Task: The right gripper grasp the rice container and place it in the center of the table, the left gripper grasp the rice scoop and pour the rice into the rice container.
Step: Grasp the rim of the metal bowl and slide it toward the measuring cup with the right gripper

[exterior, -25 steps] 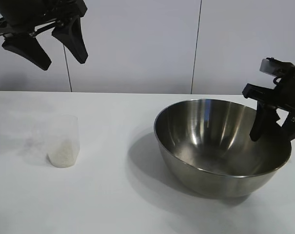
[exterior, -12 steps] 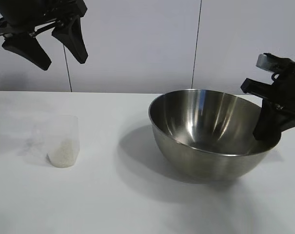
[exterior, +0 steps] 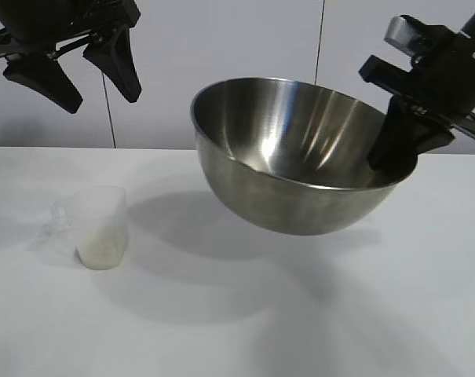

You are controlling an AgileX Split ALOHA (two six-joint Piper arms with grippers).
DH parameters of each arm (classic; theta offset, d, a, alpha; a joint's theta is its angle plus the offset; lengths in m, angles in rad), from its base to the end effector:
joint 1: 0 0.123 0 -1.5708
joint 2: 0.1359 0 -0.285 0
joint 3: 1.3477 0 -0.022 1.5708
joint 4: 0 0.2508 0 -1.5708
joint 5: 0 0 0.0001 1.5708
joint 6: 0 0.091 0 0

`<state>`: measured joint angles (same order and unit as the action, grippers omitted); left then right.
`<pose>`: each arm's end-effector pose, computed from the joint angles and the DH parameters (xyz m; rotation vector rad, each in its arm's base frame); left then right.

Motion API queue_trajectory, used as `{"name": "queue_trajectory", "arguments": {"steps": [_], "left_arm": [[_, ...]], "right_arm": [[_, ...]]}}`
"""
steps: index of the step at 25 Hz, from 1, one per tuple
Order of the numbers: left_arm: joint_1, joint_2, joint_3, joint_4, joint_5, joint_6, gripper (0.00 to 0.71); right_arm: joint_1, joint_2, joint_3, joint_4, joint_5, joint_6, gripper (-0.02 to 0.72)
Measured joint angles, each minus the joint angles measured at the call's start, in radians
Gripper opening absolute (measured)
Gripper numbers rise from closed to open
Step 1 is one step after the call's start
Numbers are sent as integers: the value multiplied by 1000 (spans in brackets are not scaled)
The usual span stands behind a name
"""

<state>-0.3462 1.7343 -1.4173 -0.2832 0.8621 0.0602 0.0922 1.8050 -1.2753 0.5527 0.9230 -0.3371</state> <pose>0.3469 -0.1457 0.2815 0.3650 2.6486 -0.4384 0.3572 0.0713 0.2219 -0.1910 2.8102 0.6391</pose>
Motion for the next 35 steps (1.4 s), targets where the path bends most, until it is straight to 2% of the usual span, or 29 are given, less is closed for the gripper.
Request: {"name": "queue_trajectory", "arguments": {"steps": [3,9,17,22,24,28,29,32,35], "left_arm": [[0,0,0,0,0,0,533],[0,0,0,0,0,0,533],[0,0,0,0,0,0,533],[0,0,0,0,0,0,533],[0,0,0,0,0,0,533],[0,0,0,0,0,0,533],[0,0,0,0,0,0,533],[0,0,0,0,0,0,533],[0,0,0,0,0,0,533]], "right_arm": [[67,26,0,-13,-32,40,19],[129,106,0,-70,-108,121,18],[131,199,0,-77,-136,176,13],[131,194,0,-77,-134,179,23],[131,181,-1,-74,-129,178,86],[131,146,-4,-73,-111,176,330],[131,142,-5,-73,-102,175,369],[131,140,-5,-73,-69,175,412],[127,124,-5,-83,-37,175,420]]}}
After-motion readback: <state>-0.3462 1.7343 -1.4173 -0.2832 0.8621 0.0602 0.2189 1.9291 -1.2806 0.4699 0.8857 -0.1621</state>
